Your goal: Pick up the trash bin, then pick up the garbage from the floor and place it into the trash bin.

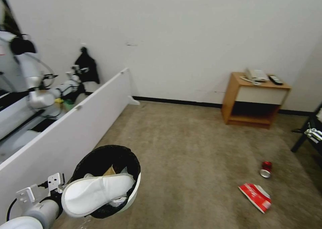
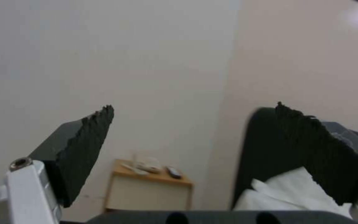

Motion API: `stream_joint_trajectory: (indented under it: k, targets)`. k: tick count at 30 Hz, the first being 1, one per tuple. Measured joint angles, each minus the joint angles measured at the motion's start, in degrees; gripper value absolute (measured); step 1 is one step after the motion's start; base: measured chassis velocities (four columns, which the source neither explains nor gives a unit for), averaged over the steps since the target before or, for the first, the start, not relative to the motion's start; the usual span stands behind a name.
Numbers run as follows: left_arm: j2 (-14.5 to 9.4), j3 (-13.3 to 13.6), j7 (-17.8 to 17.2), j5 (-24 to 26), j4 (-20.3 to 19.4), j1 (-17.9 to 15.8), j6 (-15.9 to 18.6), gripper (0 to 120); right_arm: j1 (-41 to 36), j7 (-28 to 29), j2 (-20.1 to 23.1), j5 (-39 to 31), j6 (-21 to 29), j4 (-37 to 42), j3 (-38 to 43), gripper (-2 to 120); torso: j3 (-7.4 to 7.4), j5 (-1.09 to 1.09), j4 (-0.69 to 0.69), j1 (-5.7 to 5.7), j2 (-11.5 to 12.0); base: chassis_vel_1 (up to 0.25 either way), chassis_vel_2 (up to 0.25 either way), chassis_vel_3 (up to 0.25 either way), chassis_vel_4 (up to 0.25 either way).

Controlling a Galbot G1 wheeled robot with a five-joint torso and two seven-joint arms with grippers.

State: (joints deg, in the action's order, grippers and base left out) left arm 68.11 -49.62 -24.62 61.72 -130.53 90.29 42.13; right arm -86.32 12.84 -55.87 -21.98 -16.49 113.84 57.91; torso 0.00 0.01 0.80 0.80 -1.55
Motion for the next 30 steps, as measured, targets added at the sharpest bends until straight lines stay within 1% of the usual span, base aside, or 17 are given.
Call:
stream_joint_trajectory:
  k: [7,13,16,25,28,30]
  targets:
    - [0.74,-0.11,0.54,-1.33,-0.01,-0.31,0.00,1,0.69,1.17,-1.74,-0.31,1.94,2.41,-1.28,99,0.00,-0.02,0.00,0.00,0.00,-0.123,-0.128,-0.124,-0.128]
    - [1.06,-0.24,0.91,-2.20,0.02,-0.45,0.00,1,1.09,1.75,-2.25,-0.66,2.45,2.77,-2.29,99,0.00,0.00,-0.01,0.01,0.00,-0.132,-0.117,-0.109,-0.127]
    - [1.47,-0.23,1.06,-2.51,-0.03,-0.43,0.00,1,1.12,2.04,-3.20,-0.71,2.86,3.34,-3.21,99,0.00,-0.01,-0.01,0.00,0.00,-0.118,-0.127,-0.115,-0.125]
    - [1.41,-0.39,1.16,-2.47,-0.27,-0.30,0.00,1,1.65,1.96,-2.87,-0.77,2.26,3.28,-4.66,100,0.00,-0.01,0.02,0.00,0.01,-0.112,-0.126,-0.122,-0.122]
    - [1.51,-0.40,1.19,-2.41,-0.30,-0.21,0.00,1,1.75,1.78,-2.72,-0.73,2.10,3.21,-5.52,100,0.00,-0.01,0.03,0.00,0.01,-0.066,-0.057,-0.042,-0.053]
    - [1.52,-0.51,1.20,-2.85,-0.27,-0.20,0.00,1,1.83,1.68,-2.56,-0.60,2.04,3.14,-6.04,100,0.00,0.00,-0.05,0.00,0.01,0.000,0.000,0.000,0.000]
